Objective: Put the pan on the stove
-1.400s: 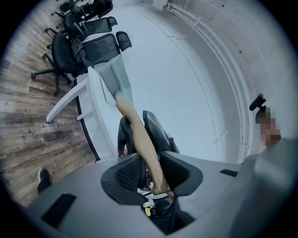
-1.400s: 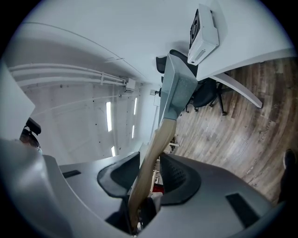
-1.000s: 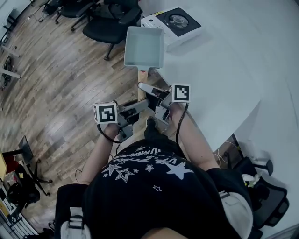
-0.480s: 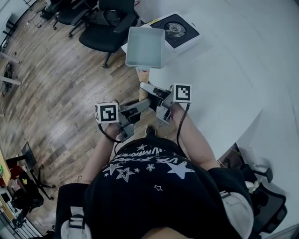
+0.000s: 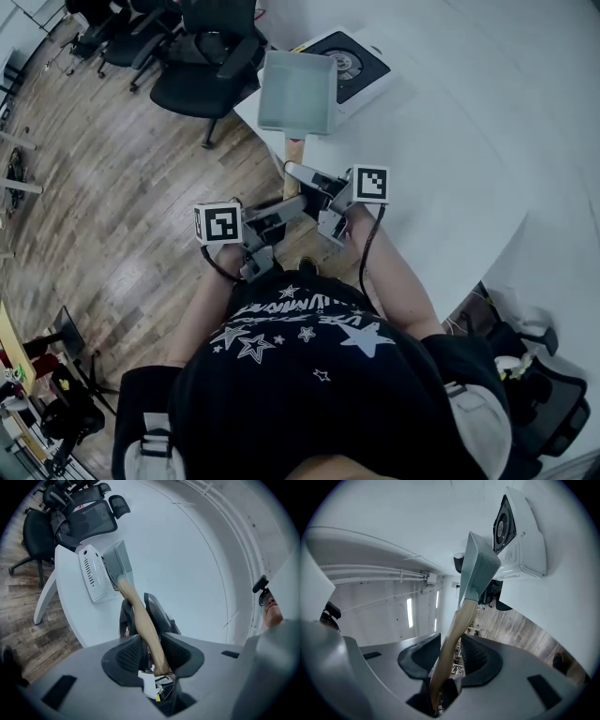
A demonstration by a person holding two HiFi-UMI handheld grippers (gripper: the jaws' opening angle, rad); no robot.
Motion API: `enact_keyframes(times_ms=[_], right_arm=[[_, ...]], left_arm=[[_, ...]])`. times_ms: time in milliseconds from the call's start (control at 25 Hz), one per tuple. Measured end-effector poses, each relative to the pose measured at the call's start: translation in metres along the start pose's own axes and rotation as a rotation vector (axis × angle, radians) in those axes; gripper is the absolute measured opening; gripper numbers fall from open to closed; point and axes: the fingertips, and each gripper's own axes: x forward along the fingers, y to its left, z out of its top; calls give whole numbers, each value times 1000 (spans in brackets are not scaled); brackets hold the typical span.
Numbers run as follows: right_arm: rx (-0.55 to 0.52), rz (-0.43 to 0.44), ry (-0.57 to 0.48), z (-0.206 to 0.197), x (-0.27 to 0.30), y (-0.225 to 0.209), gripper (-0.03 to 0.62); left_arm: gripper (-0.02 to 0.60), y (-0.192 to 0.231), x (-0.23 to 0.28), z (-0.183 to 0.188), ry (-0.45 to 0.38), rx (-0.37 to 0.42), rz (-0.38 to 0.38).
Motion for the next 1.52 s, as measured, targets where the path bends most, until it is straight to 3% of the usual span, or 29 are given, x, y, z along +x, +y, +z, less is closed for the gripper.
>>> enact_keyframes(times_ms=[200,600,920,1280,1520], right_arm=[[-49,-29,-53,24,9,-9,133],[-60,-99,-257,75,39,-22,133],[-46,-155,-388,158,109,-45,133],[-46,-197,-495,174,108,-68,135],[-44,-231,-583,184,99,-82,136]], left_arm=[[127,11,5,21,72,10,-38],[127,31,0,81,278,24,-125],[127,68,-6,189,424,14,-181],[127,88,1,201,544,-33,-232],[127,107,8,208,637,-6,-227]])
